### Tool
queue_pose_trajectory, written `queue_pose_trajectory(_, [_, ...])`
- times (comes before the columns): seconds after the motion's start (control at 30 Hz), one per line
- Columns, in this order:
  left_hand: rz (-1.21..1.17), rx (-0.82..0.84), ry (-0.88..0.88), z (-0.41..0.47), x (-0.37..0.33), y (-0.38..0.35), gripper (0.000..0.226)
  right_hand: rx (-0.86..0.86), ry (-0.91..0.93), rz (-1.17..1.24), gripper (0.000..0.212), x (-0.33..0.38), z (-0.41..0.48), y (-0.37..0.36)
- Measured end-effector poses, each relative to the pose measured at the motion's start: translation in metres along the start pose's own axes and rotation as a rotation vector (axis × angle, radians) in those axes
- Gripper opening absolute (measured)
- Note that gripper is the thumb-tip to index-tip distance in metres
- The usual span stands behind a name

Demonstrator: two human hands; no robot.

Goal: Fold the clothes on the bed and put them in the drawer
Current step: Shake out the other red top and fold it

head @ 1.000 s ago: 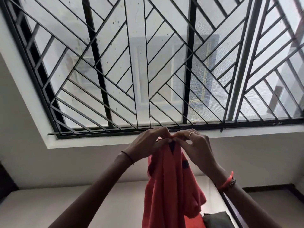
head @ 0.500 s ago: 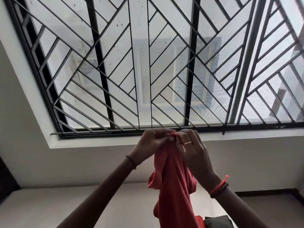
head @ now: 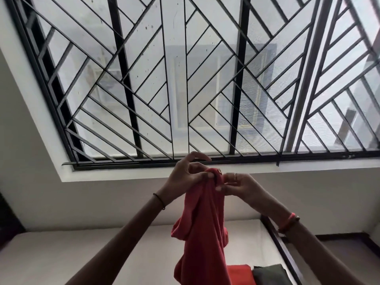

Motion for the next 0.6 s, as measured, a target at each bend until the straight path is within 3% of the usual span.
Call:
queue_pose_trajectory(0.1, [0.051,-0.009,-0.083,-0.002,0.000,-0.005,0.034,-0.168,0.092,0.000,0.027,0.004,0.002,-0.001])
queue_pose_trajectory(0.23, [-0.036,-0.269,-0.056,-0.014,0.015,0.014,0.015,-0.290,0.157,0.127,0.041,0.012,0.002,0.003])
queue_pose_trajectory(0.27, [-0.026,-0.273,-0.031,-0.020,0.023,0.017,0.023,-0.295,0.173,0.147,0.045,0.014,0.002,0.005])
queue_pose_trajectory(0.47, [0.143,0.110,0.232,-0.066,0.097,0.011,0.063,-0.360,0.207,0.199,0.040,0.019,0.002,0.018])
queue_pose_trajectory(0.53, [0.206,0.239,0.300,-0.073,0.112,0.012,0.063,-0.354,0.228,0.209,0.023,0.023,-0.001,0.023])
queue_pose_trajectory(0.6, [0.310,0.323,0.301,-0.073,0.115,0.024,0.047,-0.350,0.230,0.171,0.016,0.024,-0.005,0.030])
Point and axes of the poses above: each hand's wrist, its own z-axis towards the middle knuckle, its own y-axis out of the back of the hand, x = y × z, the point moved 4 cm from there along z, towards the middle knuckle, and after that the axes turned 4 degrees about -x, right-handed, at the moved point
